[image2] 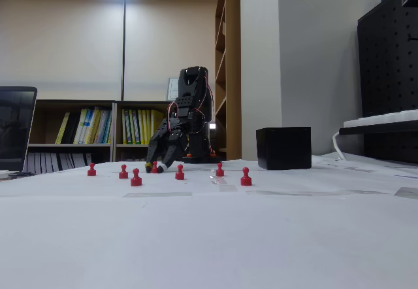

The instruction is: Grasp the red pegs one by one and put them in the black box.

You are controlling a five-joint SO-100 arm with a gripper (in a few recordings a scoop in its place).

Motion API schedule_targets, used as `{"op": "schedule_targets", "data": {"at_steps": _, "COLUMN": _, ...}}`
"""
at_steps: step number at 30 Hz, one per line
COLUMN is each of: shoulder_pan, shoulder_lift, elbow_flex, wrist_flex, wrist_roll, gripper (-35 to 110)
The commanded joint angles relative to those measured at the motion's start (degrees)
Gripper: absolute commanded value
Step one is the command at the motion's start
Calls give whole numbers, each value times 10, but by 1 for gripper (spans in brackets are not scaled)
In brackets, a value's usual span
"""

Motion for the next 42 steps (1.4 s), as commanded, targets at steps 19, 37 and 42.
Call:
{"op": "schedule_targets", "data": {"at_steps": 19, "shoulder_pan": -298, "shoulder_lift": -245, "elbow_flex": 599, "wrist_flex": 1229, "wrist_roll": -205, "gripper": 0}}
{"op": "schedule_targets", "data": {"at_steps": 37, "shoulder_pan": -689, "shoulder_lift": 81, "elbow_flex": 773, "wrist_flex": 1030, "wrist_roll": -488, "gripper": 0}}
{"op": "schedule_targets", "data": {"at_steps": 42, "shoulder_pan": -703, "shoulder_lift": 130, "elbow_flex": 772, "wrist_flex": 994, "wrist_roll": -490, "gripper": 1}}
